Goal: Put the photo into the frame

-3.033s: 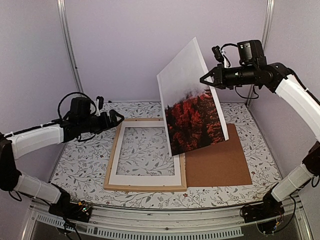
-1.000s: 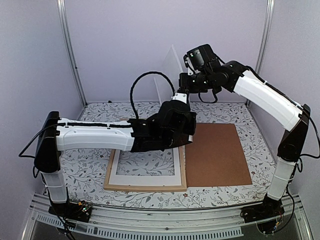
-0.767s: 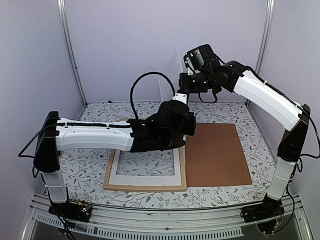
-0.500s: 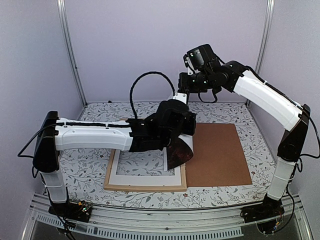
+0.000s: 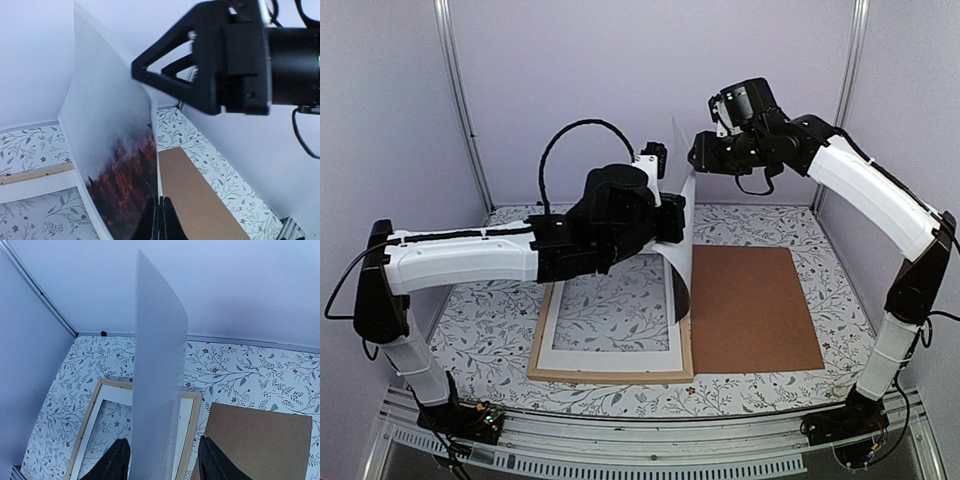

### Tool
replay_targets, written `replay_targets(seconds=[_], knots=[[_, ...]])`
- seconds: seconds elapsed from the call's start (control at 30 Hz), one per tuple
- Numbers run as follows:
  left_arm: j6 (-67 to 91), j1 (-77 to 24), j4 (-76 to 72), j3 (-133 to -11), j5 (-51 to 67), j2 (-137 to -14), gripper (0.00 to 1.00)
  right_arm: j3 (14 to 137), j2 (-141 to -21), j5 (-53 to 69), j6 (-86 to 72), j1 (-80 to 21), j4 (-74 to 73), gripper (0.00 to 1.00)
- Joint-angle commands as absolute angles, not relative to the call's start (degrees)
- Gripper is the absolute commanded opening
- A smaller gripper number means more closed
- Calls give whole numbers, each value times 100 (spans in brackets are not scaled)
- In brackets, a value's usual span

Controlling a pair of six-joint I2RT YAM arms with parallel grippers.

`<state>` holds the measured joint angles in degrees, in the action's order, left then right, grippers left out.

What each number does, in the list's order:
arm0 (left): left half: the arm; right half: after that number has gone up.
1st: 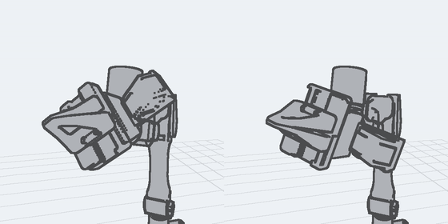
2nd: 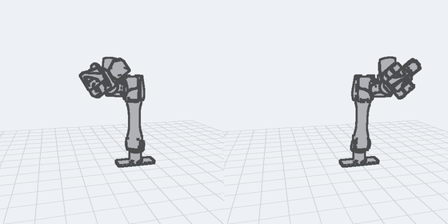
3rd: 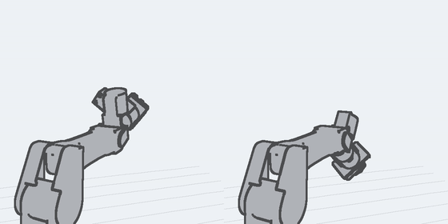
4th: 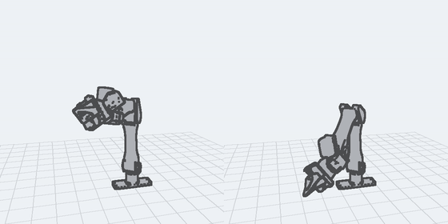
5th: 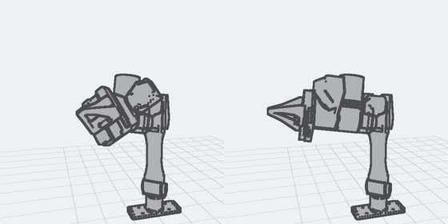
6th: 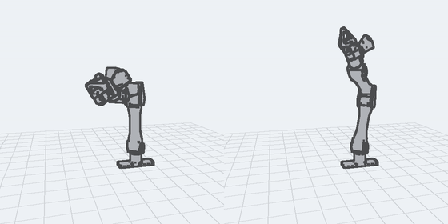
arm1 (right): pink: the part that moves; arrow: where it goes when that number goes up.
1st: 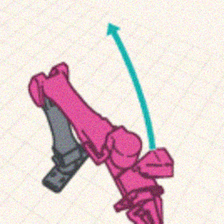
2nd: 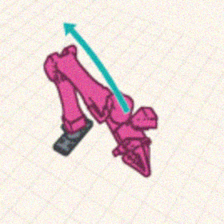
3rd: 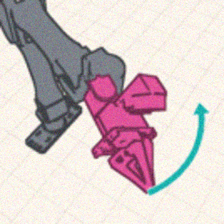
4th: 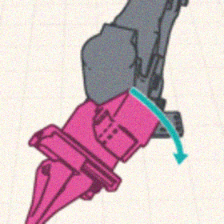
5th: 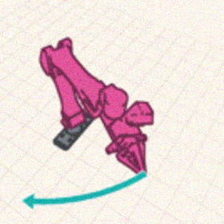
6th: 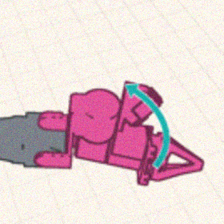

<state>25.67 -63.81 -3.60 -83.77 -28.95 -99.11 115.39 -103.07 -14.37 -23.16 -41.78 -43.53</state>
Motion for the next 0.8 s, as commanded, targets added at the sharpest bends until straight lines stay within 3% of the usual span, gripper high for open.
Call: replay_targets(seconds=[0.0, 0.37, 0.57, 0.77], knots=[[2960, -6076, -679, -8281, -1906, -9436, 0, 11331, -9326, -1361, -2288, -3770, -4212, 54], [3663, -5896, -1441, -8159, -482, -8907, 0, 11068, -8219, -1129, -2101, -2770, -4368, 69], [4586, -5668, -2682, -6359, -809, -8016, 0, 10879, -8220, -1020, -1984, -2725, -4412, 70], [5850, -5009, -2819, -4166, -1204, -7006, 0, 10517, -8320, -768, -1952, -2710, -4347, 70]])
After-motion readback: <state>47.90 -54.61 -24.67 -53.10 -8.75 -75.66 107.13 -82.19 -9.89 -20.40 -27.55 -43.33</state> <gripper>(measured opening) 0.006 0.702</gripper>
